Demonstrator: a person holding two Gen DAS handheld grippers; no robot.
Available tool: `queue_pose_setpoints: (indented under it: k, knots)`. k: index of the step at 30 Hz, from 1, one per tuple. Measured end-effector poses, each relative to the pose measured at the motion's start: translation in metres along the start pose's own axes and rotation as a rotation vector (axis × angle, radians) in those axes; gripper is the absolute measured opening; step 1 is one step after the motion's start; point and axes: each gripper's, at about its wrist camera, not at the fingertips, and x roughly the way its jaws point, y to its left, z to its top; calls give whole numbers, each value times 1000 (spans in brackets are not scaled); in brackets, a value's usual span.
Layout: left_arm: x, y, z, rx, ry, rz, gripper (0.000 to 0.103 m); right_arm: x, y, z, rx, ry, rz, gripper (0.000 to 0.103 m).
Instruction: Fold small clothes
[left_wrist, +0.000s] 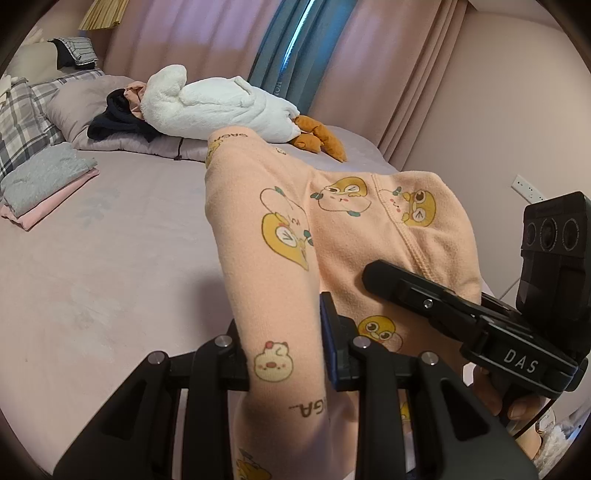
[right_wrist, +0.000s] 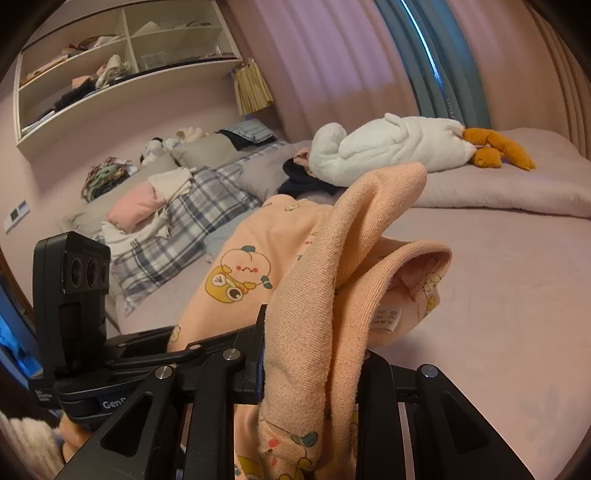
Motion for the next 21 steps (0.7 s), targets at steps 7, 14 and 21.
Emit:
queue_pose_setpoints:
  k: [7,14,21]
  knots:
    - [9,8,3,-4,9,4,27,10,2,0,-2,10,-8,26]
    - [20,20,8,-7,23,6,27,20,2,0,2,22,-17,26]
    - [30,30,11,-14,37,8,27,31,3,0,5,34,-25,26]
